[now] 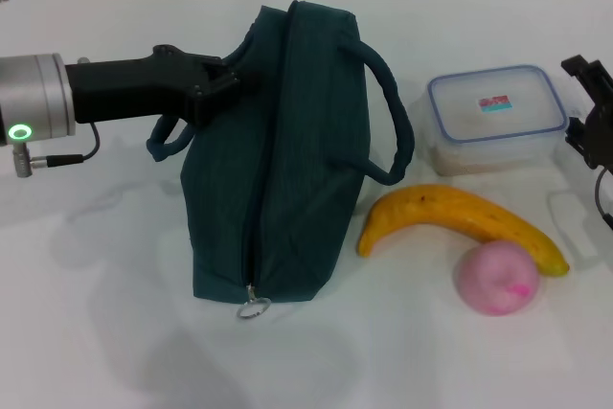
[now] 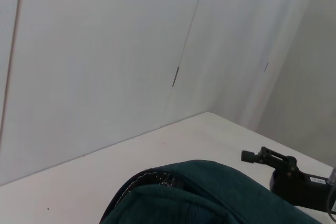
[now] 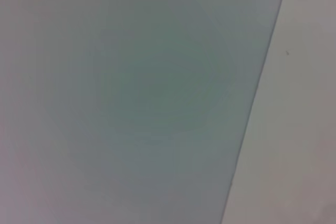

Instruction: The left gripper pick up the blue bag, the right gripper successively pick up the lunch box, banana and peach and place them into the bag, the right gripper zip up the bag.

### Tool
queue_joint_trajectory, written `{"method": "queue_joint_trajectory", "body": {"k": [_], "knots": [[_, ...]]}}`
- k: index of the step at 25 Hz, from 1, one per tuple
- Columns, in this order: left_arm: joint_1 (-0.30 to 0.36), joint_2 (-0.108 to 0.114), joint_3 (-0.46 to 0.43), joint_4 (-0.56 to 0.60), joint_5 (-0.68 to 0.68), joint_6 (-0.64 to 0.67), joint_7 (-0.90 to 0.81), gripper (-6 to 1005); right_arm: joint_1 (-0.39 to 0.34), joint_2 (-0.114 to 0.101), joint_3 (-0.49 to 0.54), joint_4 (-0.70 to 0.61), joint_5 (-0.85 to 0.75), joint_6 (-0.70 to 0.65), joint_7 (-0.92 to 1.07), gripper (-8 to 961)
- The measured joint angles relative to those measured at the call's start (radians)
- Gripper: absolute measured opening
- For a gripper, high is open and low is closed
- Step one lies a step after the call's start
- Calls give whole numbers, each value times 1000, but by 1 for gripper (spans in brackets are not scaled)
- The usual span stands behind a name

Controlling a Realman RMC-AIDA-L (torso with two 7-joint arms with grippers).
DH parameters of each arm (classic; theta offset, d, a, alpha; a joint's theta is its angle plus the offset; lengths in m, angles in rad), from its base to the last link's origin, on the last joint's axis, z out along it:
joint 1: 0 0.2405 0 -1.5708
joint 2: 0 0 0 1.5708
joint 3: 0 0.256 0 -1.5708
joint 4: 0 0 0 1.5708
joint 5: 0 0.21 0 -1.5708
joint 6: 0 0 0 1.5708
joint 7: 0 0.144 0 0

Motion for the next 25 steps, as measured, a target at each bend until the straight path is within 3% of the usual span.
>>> {"method": "queue_joint_trajectory", "body": {"k": [21, 25], "knots": [[-14, -12, -2, -9, -3, -2, 37, 42, 49, 0, -7, -18, -5, 38, 27, 868], [-17, -12, -7, -9, -7, -3, 32, 42, 44, 0, -6, -20, -5, 42, 25, 782]]}}
